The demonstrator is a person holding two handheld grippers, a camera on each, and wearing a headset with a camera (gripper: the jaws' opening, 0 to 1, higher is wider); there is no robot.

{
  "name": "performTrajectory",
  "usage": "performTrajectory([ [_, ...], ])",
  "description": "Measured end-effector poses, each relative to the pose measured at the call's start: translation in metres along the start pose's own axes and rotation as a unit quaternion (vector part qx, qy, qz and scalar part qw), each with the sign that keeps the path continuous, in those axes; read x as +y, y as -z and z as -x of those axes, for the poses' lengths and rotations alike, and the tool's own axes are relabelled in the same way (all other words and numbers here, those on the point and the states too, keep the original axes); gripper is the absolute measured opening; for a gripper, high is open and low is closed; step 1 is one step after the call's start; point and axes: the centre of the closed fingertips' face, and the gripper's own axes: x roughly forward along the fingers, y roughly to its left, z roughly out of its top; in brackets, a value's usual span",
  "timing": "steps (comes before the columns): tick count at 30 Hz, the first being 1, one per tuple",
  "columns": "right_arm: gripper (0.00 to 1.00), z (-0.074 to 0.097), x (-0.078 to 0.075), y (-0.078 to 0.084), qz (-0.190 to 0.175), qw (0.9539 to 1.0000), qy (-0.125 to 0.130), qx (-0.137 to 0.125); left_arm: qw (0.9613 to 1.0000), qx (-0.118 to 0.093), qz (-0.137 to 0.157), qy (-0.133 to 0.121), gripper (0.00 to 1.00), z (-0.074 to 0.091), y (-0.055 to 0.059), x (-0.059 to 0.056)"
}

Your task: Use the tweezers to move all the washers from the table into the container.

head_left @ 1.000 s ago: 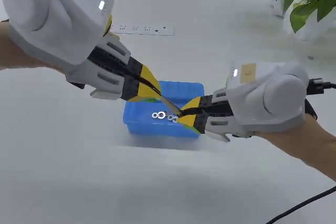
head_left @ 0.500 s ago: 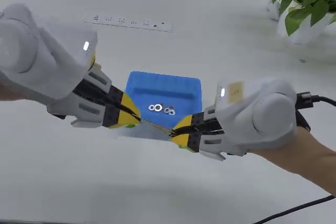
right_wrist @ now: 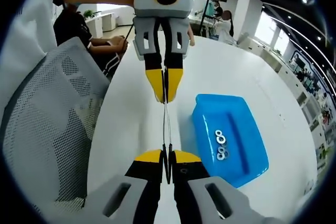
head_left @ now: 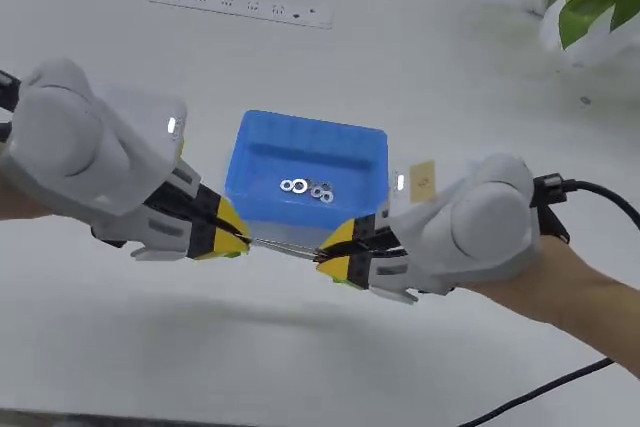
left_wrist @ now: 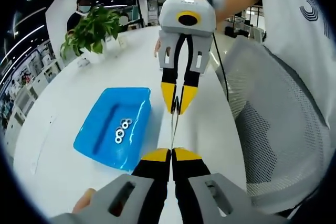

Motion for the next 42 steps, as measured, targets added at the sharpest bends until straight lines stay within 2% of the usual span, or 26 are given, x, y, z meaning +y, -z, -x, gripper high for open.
performTrajectory([
  [3,0.07,-0.011,-0.005,0.01,-0.005,0.9999,-0.005,0.011,0.9999,0.009,0.013,-0.007,0.05,-0.013,0.013,0.007],
  [5,0.07,-0.017,-0.006,0.016,-0.006,0.9997,-0.011,0.019,0.9997,0.012,0.022,-0.002,0.05,-0.019,0.019,0.008],
  [11,0.07,-0.025,-0.007,0.027,-0.002,0.9992,-0.023,0.033,0.9993,0.026,0.027,0.008,0.05,-0.031,0.03,0.009],
  [14,0.07,-0.028,-0.007,0.031,0.002,0.9986,-0.031,0.041,0.9991,0.04,0.011,0.009,0.05,-0.036,0.035,0.008],
  [22,0.07,-0.032,-0.006,0.038,0.001,0.9977,-0.041,0.054,0.998,0.059,0.016,0.018,0.05,-0.043,0.043,0.009],
  [30,0.09,-0.033,-0.006,0.039,-0.008,0.9972,-0.048,0.056,0.9976,0.059,0.031,0.019,0.05,-0.043,0.043,0.01],
  [33,0.1,-0.033,-0.006,0.039,-0.007,0.997,-0.049,0.059,0.997,0.062,0.04,0.022,0.08,-0.043,0.043,0.01],
  [36,0.1,-0.033,-0.006,0.039,-0.011,0.9969,-0.049,0.061,0.9965,0.076,0.035,0.008,0.1,-0.041,0.045,0.014],
  [42,0.11,-0.033,-0.006,0.04,0.003,0.9968,-0.043,0.068,0.9955,0.086,0.039,0.009,0.13,-0.041,0.045,0.012],
])
